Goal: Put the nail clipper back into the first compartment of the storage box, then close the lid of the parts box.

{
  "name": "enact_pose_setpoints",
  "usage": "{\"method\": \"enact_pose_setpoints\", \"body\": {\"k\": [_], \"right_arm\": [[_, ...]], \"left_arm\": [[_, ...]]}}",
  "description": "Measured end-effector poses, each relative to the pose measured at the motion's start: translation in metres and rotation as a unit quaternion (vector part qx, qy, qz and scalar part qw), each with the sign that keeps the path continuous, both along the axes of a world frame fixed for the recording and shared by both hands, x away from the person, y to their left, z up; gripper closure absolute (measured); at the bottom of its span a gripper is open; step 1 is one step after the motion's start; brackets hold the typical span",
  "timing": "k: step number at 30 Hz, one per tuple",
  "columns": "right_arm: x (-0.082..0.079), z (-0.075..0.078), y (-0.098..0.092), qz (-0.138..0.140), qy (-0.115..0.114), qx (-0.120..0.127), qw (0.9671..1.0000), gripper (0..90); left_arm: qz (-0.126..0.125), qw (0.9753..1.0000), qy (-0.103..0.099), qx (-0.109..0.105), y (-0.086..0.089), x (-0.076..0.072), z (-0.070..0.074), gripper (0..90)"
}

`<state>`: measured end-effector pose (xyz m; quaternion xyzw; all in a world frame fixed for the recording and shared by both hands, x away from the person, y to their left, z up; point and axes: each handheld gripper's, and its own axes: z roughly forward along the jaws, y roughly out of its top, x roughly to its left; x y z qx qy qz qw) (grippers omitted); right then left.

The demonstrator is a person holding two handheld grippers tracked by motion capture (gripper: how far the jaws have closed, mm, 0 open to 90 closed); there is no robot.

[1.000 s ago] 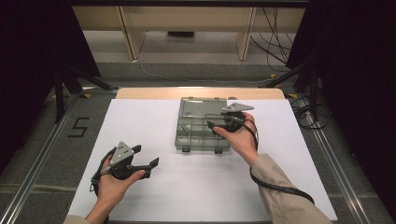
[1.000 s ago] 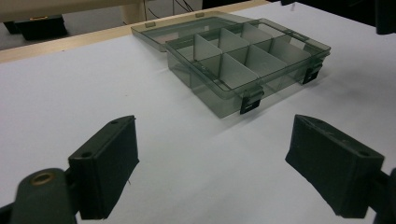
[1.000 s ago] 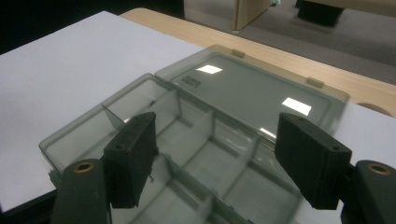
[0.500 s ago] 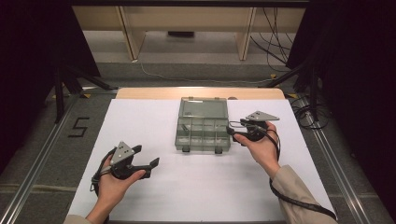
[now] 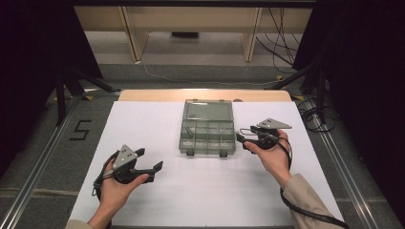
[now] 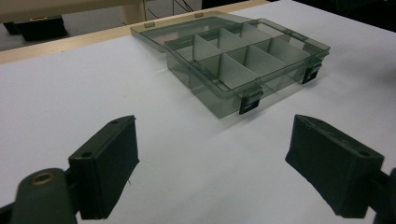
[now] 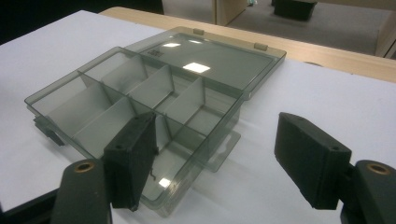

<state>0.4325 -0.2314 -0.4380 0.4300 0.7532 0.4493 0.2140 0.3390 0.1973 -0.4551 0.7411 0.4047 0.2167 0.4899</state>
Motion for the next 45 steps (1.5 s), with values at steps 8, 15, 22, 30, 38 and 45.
{"method": "enact_pose_setpoints", "body": {"k": [8,15,22,30,38,45], "right_arm": [[0.000,-0.003,-0.001,0.002,0.004,0.007,1.0000,30.5],[0.000,-0.003,-0.001,0.002,-0.001,0.004,1.0000,30.4],[0.003,0.000,-0.004,-0.005,-0.009,0.012,0.9999,30.4],[0.002,-0.001,-0.010,-0.009,0.007,0.015,0.9998,30.3],[0.004,-0.003,-0.014,-0.021,0.012,0.014,0.9996,30.3],[0.004,-0.003,-0.014,-0.019,0.007,0.012,0.9997,30.3]], "left_arm": [[0.001,1.0000,0.002,-0.002,0.000,0.000,-0.001,15.3],[-0.002,1.0000,0.000,-0.002,0.000,0.001,-0.001,15.3],[-0.007,0.9999,0.005,-0.011,-0.001,0.003,-0.002,15.3],[0.003,0.9998,0.006,-0.017,-0.004,0.002,-0.001,15.5],[0.000,0.9998,0.008,-0.015,-0.004,0.004,-0.002,15.7],[-0.002,0.9998,0.008,-0.015,-0.004,0.002,-0.002,15.7]]}}
